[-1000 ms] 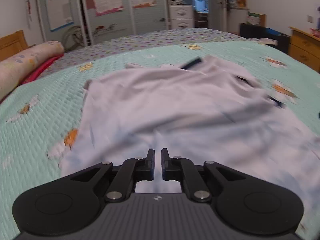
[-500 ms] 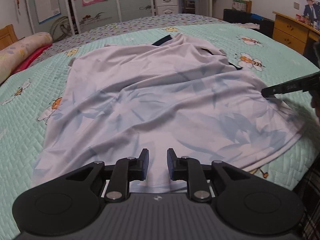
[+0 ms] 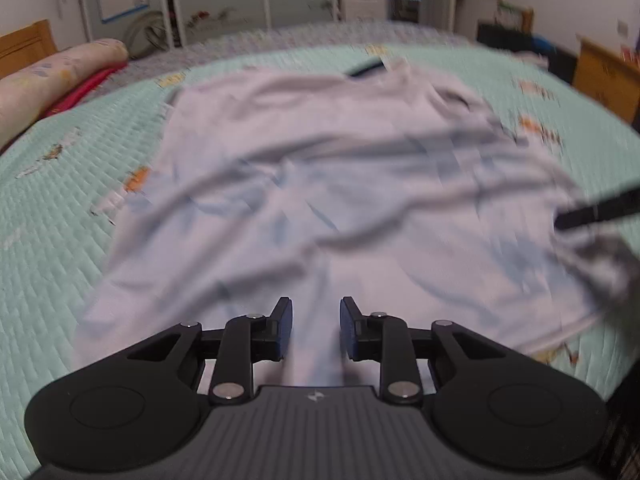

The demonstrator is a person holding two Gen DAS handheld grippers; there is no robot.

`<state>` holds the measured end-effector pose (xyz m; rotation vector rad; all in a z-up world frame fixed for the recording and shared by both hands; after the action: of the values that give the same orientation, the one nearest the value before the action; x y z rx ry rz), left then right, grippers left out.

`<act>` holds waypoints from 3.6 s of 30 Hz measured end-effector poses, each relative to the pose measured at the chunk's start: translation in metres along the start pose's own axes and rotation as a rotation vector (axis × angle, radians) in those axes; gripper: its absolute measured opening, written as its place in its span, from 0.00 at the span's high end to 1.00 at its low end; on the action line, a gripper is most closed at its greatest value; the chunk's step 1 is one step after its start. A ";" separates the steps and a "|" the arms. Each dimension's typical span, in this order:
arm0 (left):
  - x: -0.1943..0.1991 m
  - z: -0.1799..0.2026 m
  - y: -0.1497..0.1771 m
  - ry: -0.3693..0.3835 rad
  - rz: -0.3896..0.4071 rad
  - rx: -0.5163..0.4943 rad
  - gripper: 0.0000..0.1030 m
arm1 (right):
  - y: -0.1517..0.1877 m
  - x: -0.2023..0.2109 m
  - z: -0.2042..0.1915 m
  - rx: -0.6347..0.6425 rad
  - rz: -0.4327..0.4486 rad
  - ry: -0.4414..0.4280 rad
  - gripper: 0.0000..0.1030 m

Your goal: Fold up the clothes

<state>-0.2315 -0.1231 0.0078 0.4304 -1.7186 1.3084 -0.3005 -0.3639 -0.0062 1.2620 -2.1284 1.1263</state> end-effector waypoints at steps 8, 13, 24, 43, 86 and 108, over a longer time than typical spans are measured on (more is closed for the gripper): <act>-0.027 -0.075 -0.034 0.106 -0.035 0.243 0.75 | 0.007 -0.013 -0.001 -0.069 -0.016 -0.001 0.79; -0.068 -0.102 -0.048 0.059 -0.087 0.195 0.99 | 0.013 -0.020 -0.001 -0.079 -0.034 0.012 0.81; -0.015 -0.142 -0.016 -0.008 -0.021 0.357 0.92 | 0.020 -0.014 -0.002 -0.114 -0.035 -0.007 0.80; 0.029 -0.103 0.081 0.294 0.031 0.885 0.57 | 0.088 0.065 0.025 -0.370 0.070 -0.097 0.67; 0.000 -0.111 0.068 0.249 0.060 0.940 0.56 | 0.092 0.016 0.041 -0.626 0.181 -0.256 0.75; -0.003 -0.105 0.058 0.158 0.044 0.886 0.57 | 0.106 0.037 0.061 -0.679 0.248 -0.298 0.61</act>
<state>-0.2248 -0.0082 -0.0254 0.7568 -0.9439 2.0423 -0.4078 -0.4052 -0.0620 0.8929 -2.6137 0.2269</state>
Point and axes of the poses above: each gripper's, at about its wrist camera, not at the fingertips, and x roughly against the way its jaws point, z to its right, y to its underside, the point moved 6 cm from there along -x, roughly the way its jaws point, and after that the axes turned 11 degrees about -z, right-handed, at the moved point
